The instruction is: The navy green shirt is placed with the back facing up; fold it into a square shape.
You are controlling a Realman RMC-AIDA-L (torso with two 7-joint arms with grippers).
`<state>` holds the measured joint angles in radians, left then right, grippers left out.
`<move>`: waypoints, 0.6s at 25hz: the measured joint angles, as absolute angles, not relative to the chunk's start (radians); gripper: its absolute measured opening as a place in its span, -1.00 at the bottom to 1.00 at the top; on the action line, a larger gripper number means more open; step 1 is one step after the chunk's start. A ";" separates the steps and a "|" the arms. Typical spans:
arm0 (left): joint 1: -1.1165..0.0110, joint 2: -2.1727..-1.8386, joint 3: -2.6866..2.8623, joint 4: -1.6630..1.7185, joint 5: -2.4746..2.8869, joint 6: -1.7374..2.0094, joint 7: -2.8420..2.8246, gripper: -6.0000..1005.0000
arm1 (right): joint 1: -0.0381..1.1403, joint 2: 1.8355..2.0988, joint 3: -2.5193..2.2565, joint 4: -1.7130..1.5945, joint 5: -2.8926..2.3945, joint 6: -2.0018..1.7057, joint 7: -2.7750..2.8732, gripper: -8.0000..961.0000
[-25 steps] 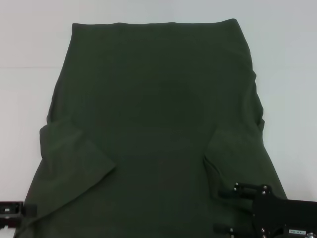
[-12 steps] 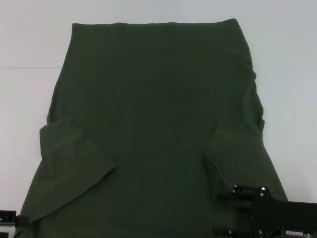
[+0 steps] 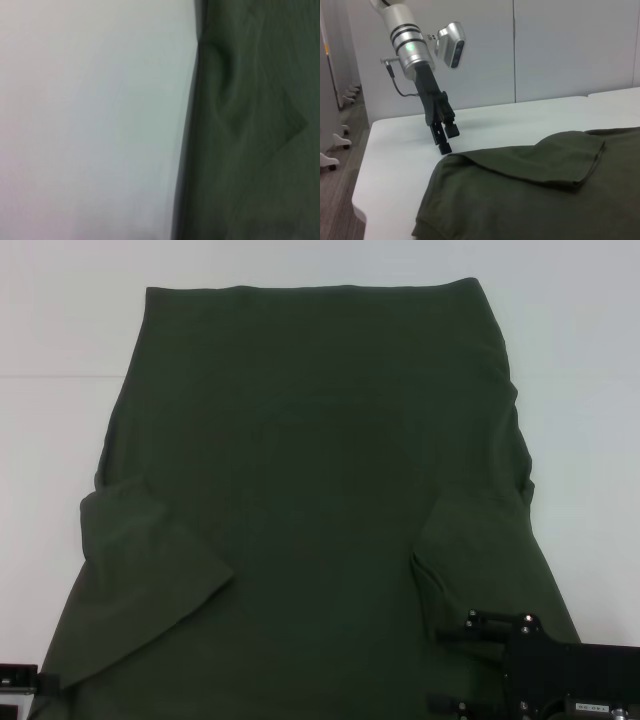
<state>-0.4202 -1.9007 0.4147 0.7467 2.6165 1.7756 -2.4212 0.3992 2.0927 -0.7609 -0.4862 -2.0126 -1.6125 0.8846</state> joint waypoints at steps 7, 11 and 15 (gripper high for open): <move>-0.425 -1.904 0.434 0.725 2.620 1.740 -2.421 0.77 | 0.399 2.091 -0.761 -0.488 -2.013 -1.618 0.891 0.60; -0.424 -1.903 0.436 0.724 2.620 1.729 -2.421 0.77 | 0.399 2.091 -0.761 -0.490 -2.013 -1.618 0.891 0.59; -0.424 -1.904 0.436 0.724 2.620 1.722 -2.421 0.77 | 0.399 2.091 -0.761 -0.491 -2.013 -1.618 0.892 0.59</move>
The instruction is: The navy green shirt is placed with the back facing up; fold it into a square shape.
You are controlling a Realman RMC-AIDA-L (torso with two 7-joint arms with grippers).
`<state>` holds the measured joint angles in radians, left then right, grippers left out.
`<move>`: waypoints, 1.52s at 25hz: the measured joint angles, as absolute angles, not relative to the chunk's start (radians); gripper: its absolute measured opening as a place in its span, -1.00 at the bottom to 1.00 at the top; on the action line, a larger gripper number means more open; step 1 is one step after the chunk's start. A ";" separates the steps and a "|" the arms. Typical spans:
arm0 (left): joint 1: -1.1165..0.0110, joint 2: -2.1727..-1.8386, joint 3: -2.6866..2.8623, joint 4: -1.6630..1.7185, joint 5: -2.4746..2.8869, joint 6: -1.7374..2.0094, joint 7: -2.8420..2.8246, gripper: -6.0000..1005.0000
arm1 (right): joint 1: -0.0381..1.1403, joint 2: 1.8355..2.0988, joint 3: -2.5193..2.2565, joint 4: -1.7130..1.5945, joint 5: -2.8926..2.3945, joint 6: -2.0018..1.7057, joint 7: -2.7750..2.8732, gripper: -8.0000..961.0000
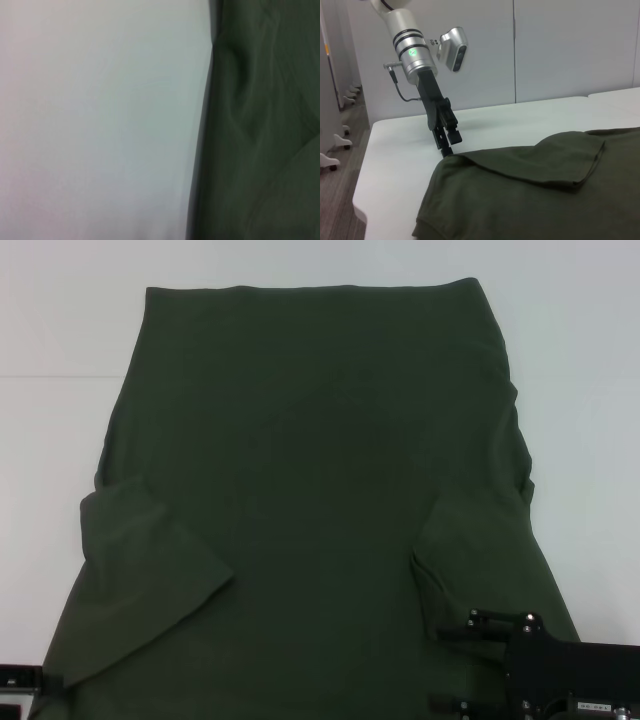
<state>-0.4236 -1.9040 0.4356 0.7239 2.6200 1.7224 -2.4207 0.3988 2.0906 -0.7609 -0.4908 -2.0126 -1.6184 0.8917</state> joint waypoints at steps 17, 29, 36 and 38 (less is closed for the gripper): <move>-0.475 -1.926 0.437 0.671 2.618 1.719 -2.429 0.65 | 0.405 2.091 -0.761 -0.488 -2.012 -1.619 0.893 0.59; -0.467 -1.942 0.476 0.744 2.620 1.683 -2.422 0.53 | 0.405 2.091 -0.750 -0.501 -2.005 -1.639 0.920 0.59; -0.470 -1.942 0.480 0.753 2.620 1.688 -2.406 0.05 | 0.406 2.091 -0.749 -0.502 -2.001 -1.642 0.927 0.59; -0.471 -1.944 0.490 0.761 2.620 1.692 -2.407 -0.13 | 0.407 2.091 -0.748 -0.503 -2.001 -1.643 0.936 0.59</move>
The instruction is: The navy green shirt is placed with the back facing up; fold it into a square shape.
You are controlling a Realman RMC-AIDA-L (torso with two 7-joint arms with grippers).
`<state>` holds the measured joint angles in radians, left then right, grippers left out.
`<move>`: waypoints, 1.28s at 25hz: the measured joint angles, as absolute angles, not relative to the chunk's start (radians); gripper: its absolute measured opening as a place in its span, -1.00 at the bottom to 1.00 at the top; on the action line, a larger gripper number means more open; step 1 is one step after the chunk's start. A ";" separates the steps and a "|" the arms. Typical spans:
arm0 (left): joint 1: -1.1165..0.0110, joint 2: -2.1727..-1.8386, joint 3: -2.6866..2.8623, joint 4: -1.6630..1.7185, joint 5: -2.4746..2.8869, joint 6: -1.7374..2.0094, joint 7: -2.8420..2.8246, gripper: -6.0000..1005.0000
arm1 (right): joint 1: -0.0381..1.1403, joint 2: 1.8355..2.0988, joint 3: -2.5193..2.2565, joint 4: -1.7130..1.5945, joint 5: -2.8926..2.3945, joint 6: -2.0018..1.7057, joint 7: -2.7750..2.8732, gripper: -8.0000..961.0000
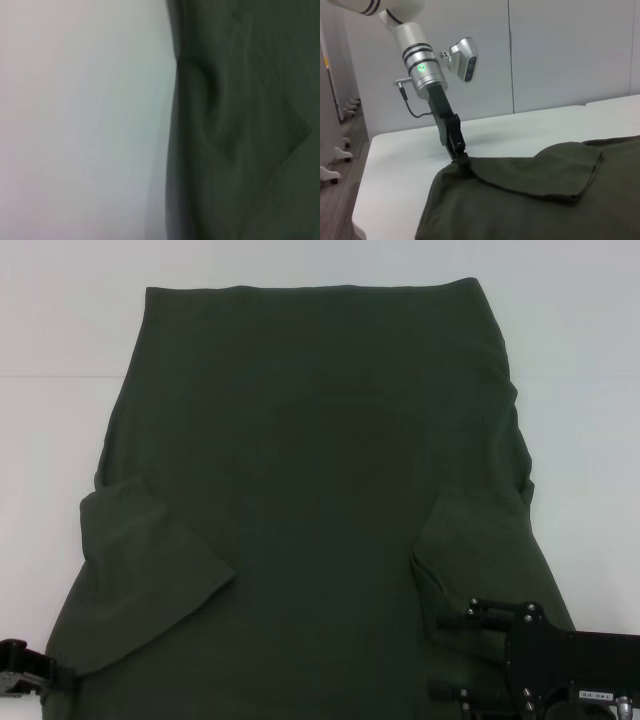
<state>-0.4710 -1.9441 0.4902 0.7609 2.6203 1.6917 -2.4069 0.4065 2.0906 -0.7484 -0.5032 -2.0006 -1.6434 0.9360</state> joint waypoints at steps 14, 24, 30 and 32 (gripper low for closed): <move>-0.470 -1.946 0.486 0.770 2.606 1.720 -2.407 -0.90 | 0.394 2.083 -0.705 -0.680 -2.017 -1.699 1.303 0.59; -0.464 -1.930 0.449 0.772 2.588 1.729 -2.350 -0.93 | 0.416 2.017 -0.686 -1.095 -2.288 -1.825 2.299 0.59; -0.464 -1.921 0.442 0.772 2.588 1.741 -2.342 -0.93 | 0.469 2.004 -0.590 -1.118 -2.497 -1.940 2.478 0.59; -0.464 -1.920 0.441 0.772 2.588 1.744 -2.340 -0.93 | 0.476 2.002 -0.579 -1.103 -2.558 -1.939 2.491 0.58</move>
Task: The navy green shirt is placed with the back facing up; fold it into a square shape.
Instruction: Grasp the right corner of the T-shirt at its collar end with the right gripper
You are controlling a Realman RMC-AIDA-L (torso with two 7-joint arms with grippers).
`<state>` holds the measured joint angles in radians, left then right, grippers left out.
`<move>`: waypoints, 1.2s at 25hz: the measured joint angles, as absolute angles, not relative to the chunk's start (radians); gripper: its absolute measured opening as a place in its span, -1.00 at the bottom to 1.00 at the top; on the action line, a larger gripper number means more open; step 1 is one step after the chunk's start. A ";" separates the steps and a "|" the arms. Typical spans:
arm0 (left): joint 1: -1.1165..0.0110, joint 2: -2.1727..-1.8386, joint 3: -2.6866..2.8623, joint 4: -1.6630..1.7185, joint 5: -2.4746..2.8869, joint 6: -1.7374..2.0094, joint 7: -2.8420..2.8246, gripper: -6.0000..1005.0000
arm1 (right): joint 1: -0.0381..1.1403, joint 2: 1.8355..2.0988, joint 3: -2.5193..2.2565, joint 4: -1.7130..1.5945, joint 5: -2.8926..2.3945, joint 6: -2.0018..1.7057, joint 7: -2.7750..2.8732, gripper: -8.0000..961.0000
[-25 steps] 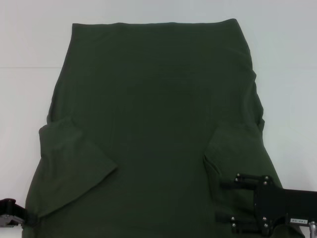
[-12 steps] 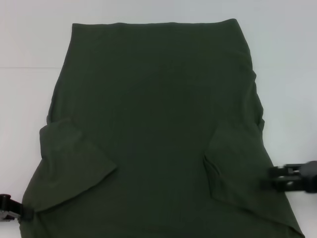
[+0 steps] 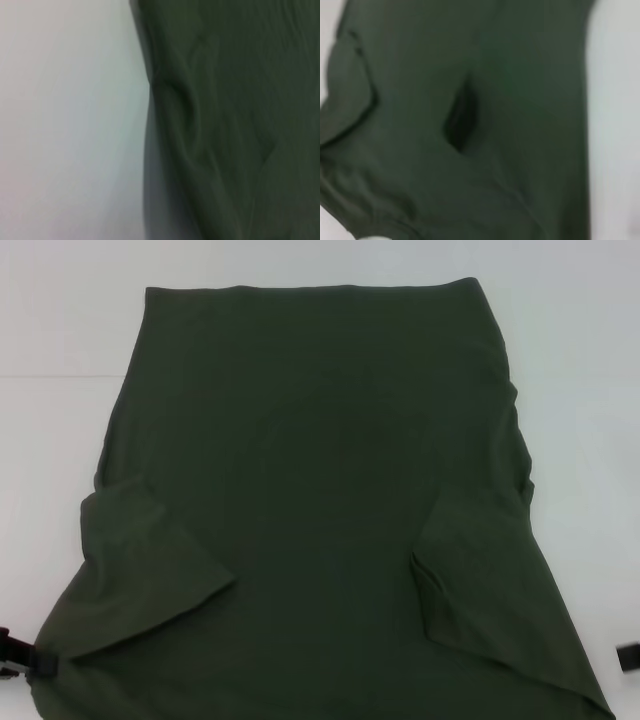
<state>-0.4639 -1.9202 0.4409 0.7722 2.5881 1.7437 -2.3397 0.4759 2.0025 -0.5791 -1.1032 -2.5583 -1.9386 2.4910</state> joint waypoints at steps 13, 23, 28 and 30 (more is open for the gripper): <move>-0.472 -1.920 0.440 0.765 2.588 1.743 -2.336 -0.93 | 0.475 1.996 -0.589 -0.951 -2.609 -1.845 2.469 0.58; -0.473 -1.922 0.438 0.764 2.588 1.744 -2.337 -0.93 | 0.475 2.010 -0.642 -0.909 -2.612 -1.784 2.432 0.58; -0.472 -1.922 0.439 0.764 2.588 1.742 -2.337 -0.93 | 0.483 2.020 -0.647 -0.904 -2.612 -1.778 2.424 0.58; -0.471 -1.922 0.439 0.764 2.588 1.742 -2.337 -0.93 | 0.487 2.022 -0.650 -0.893 -2.612 -1.774 2.420 0.58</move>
